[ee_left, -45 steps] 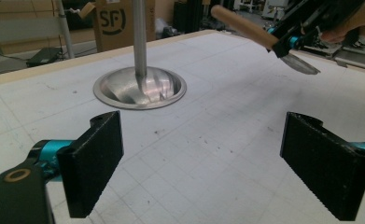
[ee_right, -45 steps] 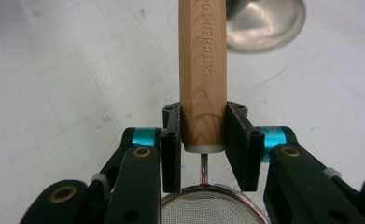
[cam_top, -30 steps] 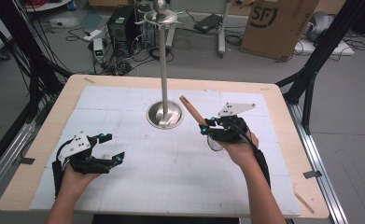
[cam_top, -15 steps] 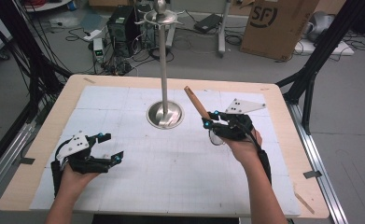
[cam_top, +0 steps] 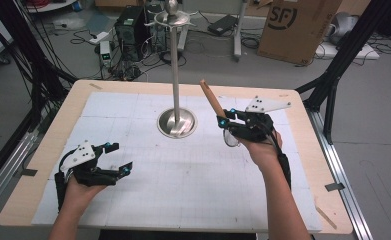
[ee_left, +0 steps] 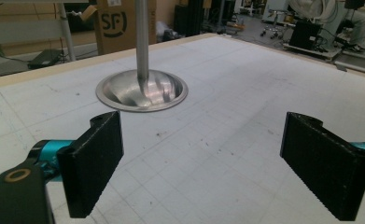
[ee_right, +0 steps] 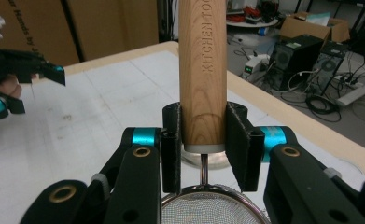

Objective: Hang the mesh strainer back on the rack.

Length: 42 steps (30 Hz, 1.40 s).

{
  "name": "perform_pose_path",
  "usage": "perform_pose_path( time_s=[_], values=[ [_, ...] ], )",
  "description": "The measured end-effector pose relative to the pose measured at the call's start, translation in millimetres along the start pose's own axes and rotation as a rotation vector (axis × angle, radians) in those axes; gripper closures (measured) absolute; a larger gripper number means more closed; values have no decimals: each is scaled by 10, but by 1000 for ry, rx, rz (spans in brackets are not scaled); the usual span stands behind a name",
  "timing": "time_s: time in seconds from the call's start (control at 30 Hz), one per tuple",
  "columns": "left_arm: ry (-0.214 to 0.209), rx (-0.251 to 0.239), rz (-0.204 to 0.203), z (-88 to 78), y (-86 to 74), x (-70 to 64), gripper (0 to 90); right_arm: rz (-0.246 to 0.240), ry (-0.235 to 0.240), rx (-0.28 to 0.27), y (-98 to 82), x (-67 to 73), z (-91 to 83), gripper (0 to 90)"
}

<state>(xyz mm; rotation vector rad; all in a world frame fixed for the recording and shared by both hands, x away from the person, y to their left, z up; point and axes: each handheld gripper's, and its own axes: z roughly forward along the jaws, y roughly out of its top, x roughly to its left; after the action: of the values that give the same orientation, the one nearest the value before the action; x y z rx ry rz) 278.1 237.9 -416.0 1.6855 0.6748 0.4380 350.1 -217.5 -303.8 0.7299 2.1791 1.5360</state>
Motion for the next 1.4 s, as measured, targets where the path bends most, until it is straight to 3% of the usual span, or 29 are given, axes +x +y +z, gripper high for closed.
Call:
perform_pose_path(
  time_s=[0.2,0.77,1.2,1.4],
  values=[
    [0,-2,-1,7,-2,-5,138,9,7,-51,155,-64,-15,687],
    [-7,5,-1,16,-5,-9,138,-44,-40,-73,809,-210,-63,687],
    [-25,-4,3,16,0,-15,138,-57,-69,-70,1082,-268,41,686],
    [-24,-7,1,11,2,-14,138,-36,-63,-67,1159,-270,101,687]
  ],
)
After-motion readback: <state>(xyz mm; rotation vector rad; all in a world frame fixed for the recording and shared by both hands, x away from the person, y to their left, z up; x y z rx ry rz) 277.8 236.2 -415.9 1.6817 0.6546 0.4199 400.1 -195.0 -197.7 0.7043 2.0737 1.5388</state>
